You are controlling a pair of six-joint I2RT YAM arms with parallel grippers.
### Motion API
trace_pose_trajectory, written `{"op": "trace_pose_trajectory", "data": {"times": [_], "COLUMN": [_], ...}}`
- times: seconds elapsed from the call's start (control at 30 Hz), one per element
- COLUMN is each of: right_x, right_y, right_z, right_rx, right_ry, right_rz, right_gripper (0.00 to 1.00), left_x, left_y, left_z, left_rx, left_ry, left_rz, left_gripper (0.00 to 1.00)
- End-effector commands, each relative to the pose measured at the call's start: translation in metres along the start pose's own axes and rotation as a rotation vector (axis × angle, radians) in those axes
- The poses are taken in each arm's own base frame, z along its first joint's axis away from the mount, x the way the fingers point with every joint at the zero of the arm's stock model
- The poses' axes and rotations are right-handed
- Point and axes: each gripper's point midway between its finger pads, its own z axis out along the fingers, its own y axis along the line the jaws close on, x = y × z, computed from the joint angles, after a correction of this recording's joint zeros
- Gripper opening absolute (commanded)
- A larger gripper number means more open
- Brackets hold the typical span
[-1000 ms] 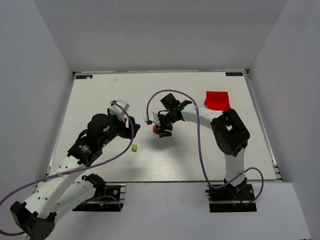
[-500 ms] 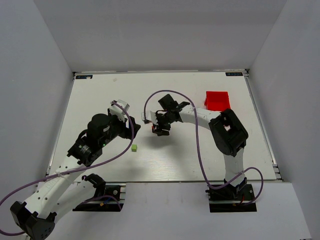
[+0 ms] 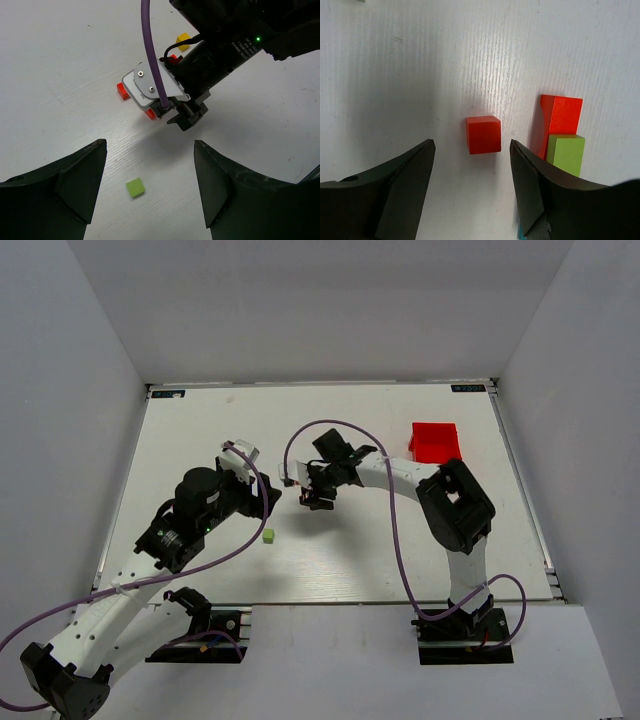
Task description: Build the wood block tower
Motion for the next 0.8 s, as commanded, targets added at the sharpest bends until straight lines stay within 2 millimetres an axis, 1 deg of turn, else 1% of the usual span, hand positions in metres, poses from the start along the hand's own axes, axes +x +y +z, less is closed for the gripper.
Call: {"op": "trace_pose_trajectory", "data": {"times": [0.0, 0.1, 0.2, 0.23, 0.33, 0.47, 0.5, 0.53, 0.57, 0.6, 0.67, 0.7, 0.77], "right_x": [-0.007, -0.003, -0.005, -0.001, 0.001, 0.003, 0.002, 0.002, 0.002, 0.001, -0.002, -0.003, -0.009], "right_y": [-0.007, -0.006, -0.007, -0.007, -0.008, -0.006, -0.006, -0.005, -0.004, -0.004, -0.002, -0.002, 0.001], "right_z": [0.004, 0.007, 0.008, 0.010, 0.011, 0.013, 0.013, 0.012, 0.014, 0.014, 0.012, 0.011, 0.006], "right_rx": [0.030, 0.025, 0.030, 0.027, 0.029, 0.022, 0.023, 0.020, 0.017, 0.014, 0.005, 0.001, -0.009], "right_ry": [-0.015, -0.006, -0.006, 0.004, 0.007, 0.008, 0.004, 0.003, 0.004, 0.002, -0.006, -0.010, -0.025], "right_rz": [-0.003, 0.003, -0.004, 0.002, 0.005, 0.011, 0.010, 0.010, 0.010, 0.011, 0.011, 0.013, 0.012], "right_gripper": [0.67, 0.66, 0.65, 0.65, 0.63, 0.56, 0.51, 0.44, 0.44, 0.35, 0.26, 0.18, 0.14], "left_x": [0.000, 0.000, 0.000, 0.000, 0.000, 0.000, 0.000, 0.000, 0.000, 0.000, 0.000, 0.000, 0.000], "left_y": [-0.001, -0.001, -0.001, -0.001, -0.001, -0.001, -0.001, -0.001, -0.001, -0.001, -0.001, -0.001, -0.001], "left_z": [-0.001, -0.001, -0.001, -0.001, -0.001, -0.001, -0.001, -0.001, -0.001, -0.001, -0.001, -0.001, -0.001], "left_rx": [0.010, 0.010, 0.010, 0.010, 0.010, 0.010, 0.010, 0.010, 0.010, 0.010, 0.010, 0.010, 0.010], "left_ry": [-0.005, -0.005, -0.005, -0.005, -0.005, -0.005, -0.005, -0.005, -0.005, -0.005, -0.005, -0.005, -0.005], "left_rz": [0.003, 0.003, 0.003, 0.003, 0.003, 0.003, 0.003, 0.003, 0.003, 0.003, 0.003, 0.003, 0.003], "left_gripper": [0.80, 0.80, 0.80, 0.80, 0.80, 0.80, 0.80, 0.80, 0.80, 0.80, 0.80, 0.80, 0.80]}}
